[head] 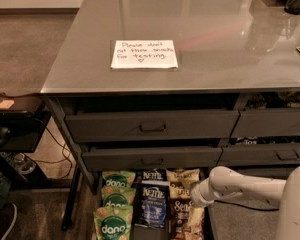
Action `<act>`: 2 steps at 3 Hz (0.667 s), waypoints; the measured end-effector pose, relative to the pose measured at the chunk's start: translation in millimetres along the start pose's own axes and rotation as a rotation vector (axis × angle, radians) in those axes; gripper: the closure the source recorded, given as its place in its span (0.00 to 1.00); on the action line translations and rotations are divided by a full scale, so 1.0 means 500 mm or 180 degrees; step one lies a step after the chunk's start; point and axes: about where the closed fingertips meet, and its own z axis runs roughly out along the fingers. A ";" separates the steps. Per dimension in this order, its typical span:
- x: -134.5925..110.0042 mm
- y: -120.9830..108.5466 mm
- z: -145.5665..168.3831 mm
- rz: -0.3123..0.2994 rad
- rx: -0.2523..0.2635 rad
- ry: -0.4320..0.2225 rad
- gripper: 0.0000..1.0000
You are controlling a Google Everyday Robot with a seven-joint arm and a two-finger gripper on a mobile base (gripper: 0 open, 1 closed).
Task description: Pick blue chip bag from bottom drawer and place on counter
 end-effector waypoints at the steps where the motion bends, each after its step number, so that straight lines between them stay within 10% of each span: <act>1: -0.027 0.008 0.032 0.0123 -0.0004 -0.0262 0.00; 2: -0.068 0.003 0.066 0.0283 0.0022 -0.0570 0.00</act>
Offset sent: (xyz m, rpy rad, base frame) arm -0.0016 0.0700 -0.0129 0.2920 0.0889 -0.0985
